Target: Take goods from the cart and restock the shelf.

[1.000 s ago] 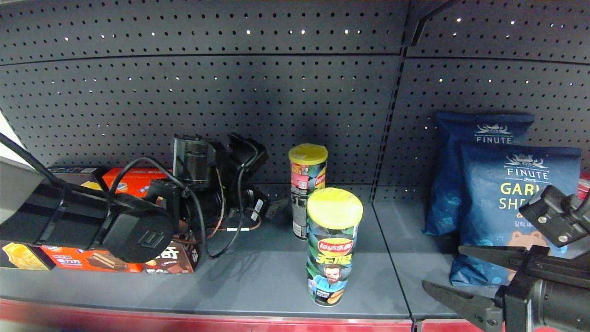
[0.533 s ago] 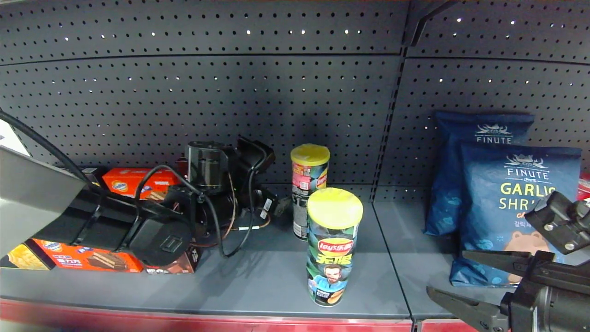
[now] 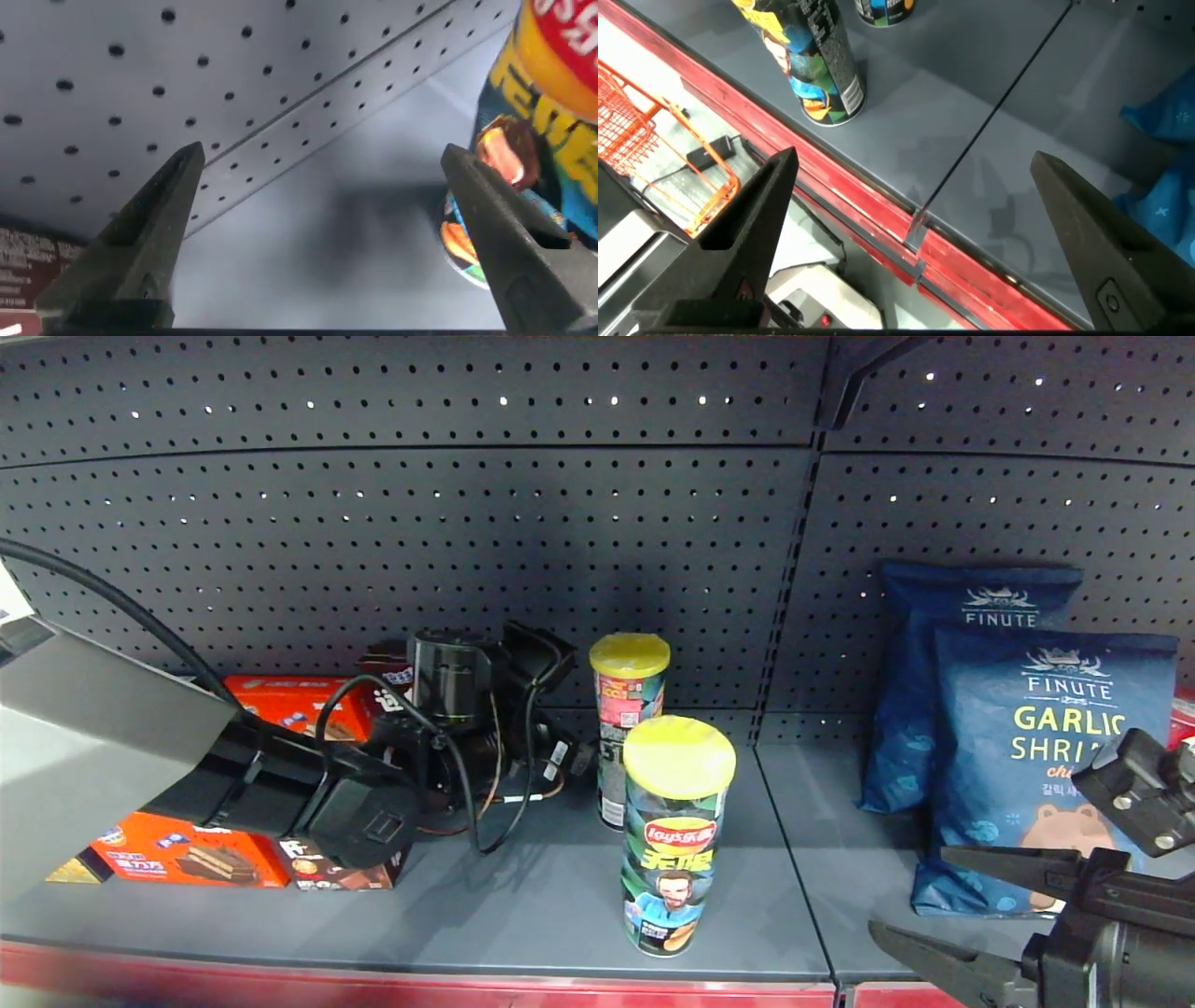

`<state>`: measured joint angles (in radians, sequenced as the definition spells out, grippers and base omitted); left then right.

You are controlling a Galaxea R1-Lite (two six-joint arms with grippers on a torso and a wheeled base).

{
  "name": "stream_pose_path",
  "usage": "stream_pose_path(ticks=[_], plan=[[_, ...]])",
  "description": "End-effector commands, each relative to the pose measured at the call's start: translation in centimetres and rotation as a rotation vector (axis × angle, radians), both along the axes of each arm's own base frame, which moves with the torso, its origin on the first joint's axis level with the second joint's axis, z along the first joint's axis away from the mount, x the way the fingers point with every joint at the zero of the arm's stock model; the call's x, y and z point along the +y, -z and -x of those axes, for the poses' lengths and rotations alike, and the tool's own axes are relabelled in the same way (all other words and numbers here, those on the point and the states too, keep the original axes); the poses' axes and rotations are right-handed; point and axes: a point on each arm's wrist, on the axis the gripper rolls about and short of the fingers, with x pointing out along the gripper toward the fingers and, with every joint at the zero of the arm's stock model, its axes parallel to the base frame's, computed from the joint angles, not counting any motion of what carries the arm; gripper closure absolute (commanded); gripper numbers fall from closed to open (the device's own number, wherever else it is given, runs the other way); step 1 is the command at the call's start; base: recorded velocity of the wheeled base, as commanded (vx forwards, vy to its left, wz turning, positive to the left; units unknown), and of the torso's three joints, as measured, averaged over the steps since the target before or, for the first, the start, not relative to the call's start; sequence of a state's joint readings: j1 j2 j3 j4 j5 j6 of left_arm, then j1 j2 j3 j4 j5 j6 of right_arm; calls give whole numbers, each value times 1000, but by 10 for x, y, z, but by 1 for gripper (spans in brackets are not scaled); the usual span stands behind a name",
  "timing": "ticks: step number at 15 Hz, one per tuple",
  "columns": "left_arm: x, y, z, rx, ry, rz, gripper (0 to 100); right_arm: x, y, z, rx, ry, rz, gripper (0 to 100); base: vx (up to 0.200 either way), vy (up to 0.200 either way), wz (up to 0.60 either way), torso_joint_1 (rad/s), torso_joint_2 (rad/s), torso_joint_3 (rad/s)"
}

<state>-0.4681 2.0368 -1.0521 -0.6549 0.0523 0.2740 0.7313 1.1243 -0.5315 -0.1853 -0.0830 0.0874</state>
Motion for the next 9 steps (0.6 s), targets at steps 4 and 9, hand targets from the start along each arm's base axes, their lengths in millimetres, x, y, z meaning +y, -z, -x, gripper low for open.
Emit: stream_pose_path(ticks=[4,9], plan=[[21,-10,9,-9,-44,-5,0,-1,1,1,1,-4,0,0,0,0,0,0,0,0],[33,-15,54,23,-10,-17,0,2,4,-1,19,-22,7,0,0,0,0,0,0,0]])
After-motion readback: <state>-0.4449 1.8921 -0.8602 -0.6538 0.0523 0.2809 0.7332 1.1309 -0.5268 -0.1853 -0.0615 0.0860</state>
